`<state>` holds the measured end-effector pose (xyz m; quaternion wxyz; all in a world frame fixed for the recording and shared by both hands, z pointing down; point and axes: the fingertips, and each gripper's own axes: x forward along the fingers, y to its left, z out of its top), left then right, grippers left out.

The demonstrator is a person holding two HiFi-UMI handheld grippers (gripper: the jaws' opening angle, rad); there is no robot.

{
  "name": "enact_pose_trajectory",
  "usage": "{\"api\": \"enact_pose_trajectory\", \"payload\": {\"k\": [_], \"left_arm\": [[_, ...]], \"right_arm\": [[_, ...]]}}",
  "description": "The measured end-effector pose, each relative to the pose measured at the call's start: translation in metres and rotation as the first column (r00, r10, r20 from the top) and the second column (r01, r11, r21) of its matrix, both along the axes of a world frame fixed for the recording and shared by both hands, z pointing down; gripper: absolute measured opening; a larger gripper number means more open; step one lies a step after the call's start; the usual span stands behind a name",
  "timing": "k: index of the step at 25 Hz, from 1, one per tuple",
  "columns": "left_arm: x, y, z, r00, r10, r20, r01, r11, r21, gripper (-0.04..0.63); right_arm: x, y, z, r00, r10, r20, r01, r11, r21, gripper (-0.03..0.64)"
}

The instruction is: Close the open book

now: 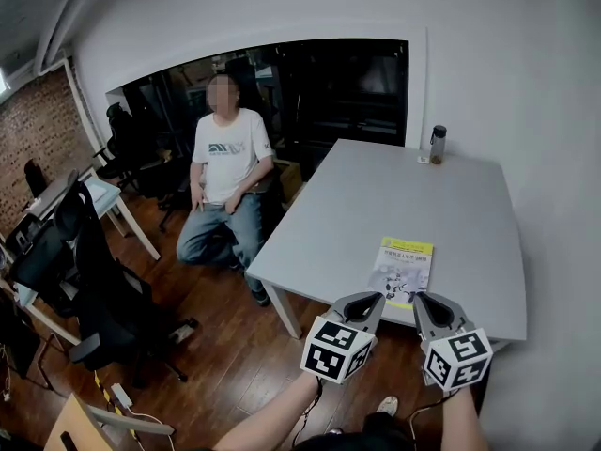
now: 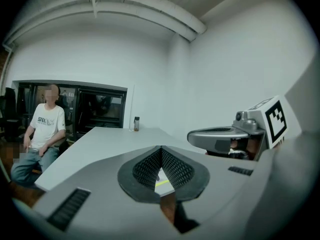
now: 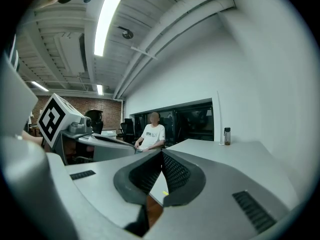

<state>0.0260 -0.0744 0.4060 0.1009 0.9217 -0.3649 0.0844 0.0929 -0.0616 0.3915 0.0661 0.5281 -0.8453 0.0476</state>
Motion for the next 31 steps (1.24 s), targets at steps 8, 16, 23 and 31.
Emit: {"api": "enact_pose_trajectory", "payload": {"k": [8,16,23,31], "left_arm": [[-0.012,0.016,-0.006,1.0,0.012,-0.013,-0.012,1.0,0.01,0.005],[-0.015,0.02,-0.009,1.0,0.017,-0.02,-0.017,1.0,0.012,0.005],[-0.02,0.023,-0.009,1.0,0.02,-0.02,-0.019,1.0,0.015,0.005],[-0.022,0.026,-0.007,1.0,0.019,-0.017,-0.019,1.0,0.012,0.005]], "right_arm": [[-0.013,0.015,-0.009,1.0,0.012,0.013,-0.013,1.0,0.02,0.005],[-0.019,0.018,-0.014,1.0,0.005,0.012,-0.006,1.0,0.028,0.005],[-0.024,0.022,-0.013,1.0,0.007,0.016,-0.008,1.0,0.029,0.005],[-0.025,0.023,-0.011,1.0,0.005,0.02,-0.005,1.0,0.029,0.005]]}}
